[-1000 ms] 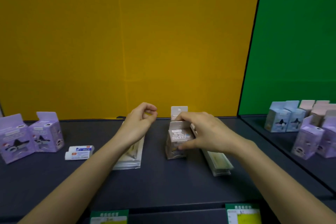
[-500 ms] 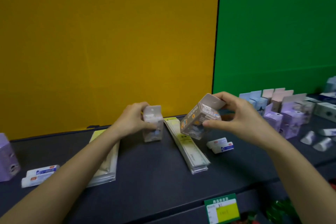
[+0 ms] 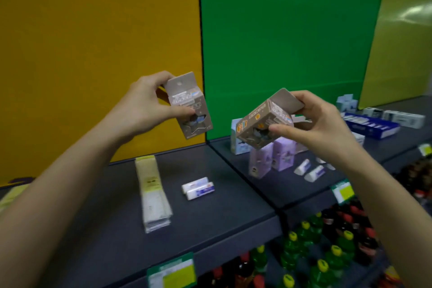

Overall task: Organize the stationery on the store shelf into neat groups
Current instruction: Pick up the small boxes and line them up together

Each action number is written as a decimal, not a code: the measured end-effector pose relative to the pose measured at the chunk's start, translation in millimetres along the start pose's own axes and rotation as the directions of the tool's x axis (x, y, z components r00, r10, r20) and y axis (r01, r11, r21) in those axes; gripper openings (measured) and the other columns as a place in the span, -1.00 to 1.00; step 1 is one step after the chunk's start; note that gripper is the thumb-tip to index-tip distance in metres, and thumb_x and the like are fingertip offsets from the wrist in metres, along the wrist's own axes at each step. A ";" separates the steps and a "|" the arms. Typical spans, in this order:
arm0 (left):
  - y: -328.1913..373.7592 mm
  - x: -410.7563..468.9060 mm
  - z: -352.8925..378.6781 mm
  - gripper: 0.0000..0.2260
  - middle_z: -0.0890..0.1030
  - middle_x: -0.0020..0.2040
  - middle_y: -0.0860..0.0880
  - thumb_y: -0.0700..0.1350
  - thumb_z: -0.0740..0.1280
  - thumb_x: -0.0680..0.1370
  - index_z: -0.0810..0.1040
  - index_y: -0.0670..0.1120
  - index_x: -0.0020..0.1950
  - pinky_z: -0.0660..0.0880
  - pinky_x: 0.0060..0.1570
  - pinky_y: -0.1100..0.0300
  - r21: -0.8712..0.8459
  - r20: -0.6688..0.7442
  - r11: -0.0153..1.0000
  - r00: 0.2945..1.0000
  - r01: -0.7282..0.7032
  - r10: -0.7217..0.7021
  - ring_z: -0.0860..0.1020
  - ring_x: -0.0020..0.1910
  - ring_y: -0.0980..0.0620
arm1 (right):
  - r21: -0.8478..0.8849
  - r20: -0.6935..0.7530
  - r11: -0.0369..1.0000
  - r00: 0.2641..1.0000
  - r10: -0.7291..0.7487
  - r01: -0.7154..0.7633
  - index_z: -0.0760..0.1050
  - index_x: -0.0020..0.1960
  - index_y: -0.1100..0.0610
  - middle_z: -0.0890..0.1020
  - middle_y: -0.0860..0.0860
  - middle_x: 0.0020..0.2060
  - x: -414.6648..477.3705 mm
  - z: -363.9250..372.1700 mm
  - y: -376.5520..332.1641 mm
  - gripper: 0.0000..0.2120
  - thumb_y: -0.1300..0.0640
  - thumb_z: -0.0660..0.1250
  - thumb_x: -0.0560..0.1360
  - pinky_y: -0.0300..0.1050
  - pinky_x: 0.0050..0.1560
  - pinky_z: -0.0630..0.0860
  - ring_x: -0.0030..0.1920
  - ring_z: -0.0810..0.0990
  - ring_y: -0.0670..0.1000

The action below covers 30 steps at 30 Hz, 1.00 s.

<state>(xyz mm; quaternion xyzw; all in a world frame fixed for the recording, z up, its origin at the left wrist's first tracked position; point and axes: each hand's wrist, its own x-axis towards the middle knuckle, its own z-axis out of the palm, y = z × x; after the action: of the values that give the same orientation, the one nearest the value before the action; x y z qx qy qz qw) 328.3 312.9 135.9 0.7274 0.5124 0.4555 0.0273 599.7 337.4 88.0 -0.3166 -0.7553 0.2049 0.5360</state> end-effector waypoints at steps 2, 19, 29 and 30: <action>22.4 7.7 22.2 -0.69 0.61 -0.08 -0.08 -0.10 0.52 0.29 0.53 -0.12 -0.05 0.47 -0.03 -0.02 -0.028 -0.013 1.000 1.000 -0.007 0.007 0.56 -0.06 -0.07 | -0.020 -0.019 1.000 1.000 -0.011 0.011 0.47 0.01 -0.09 0.64 0.00 -0.04 2.6 -32.6 10.6 -0.62 0.01 0.46 0.22 -0.19 -0.03 0.61 -0.01 0.62 -0.09; 126.7 76.8 224.6 -0.71 0.64 -0.08 -0.12 -0.10 0.50 0.32 0.53 -0.14 -0.04 0.49 -0.05 0.11 -0.049 0.077 0.999 0.997 0.004 -0.001 0.59 -0.07 -0.10 | -0.157 0.075 0.988 0.997 0.006 0.006 0.43 0.10 0.00 0.58 -0.08 -0.01 32.0 -218.0 130.8 -0.66 0.17 0.44 0.38 -0.49 -0.14 0.50 0.02 0.56 -0.12; 100.5 101.4 282.1 -0.63 0.57 -0.26 0.00 -0.02 0.55 0.24 0.56 -0.11 -0.05 0.40 -0.24 0.22 0.199 0.184 0.979 0.980 0.042 -0.079 0.50 -0.24 -0.02 | -0.122 0.278 0.992 0.959 0.055 -0.022 0.40 0.08 0.12 0.58 -0.13 -0.05 66.5 -215.0 196.6 -0.60 0.19 0.49 0.33 -0.19 0.01 0.59 -0.02 0.59 -0.13; 98.6 102.4 286.1 -0.62 0.51 -0.29 0.09 -0.02 0.55 0.24 0.55 -0.09 -0.03 0.32 -0.33 0.34 0.227 0.183 0.973 0.980 0.041 -0.084 0.46 -0.28 0.06 | -0.115 0.302 0.993 0.952 0.052 -0.018 0.41 0.07 0.11 0.59 -0.09 -0.03 69.7 -212.1 203.1 -0.61 0.19 0.49 0.32 -0.12 0.02 0.59 0.00 0.60 -0.06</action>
<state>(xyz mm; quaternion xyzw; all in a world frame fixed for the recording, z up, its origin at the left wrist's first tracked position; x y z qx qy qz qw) 603.1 467.3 83.9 0.7499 0.5778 0.3222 0.0091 835.8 525.1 76.1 -0.3241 -0.8333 0.2183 0.3910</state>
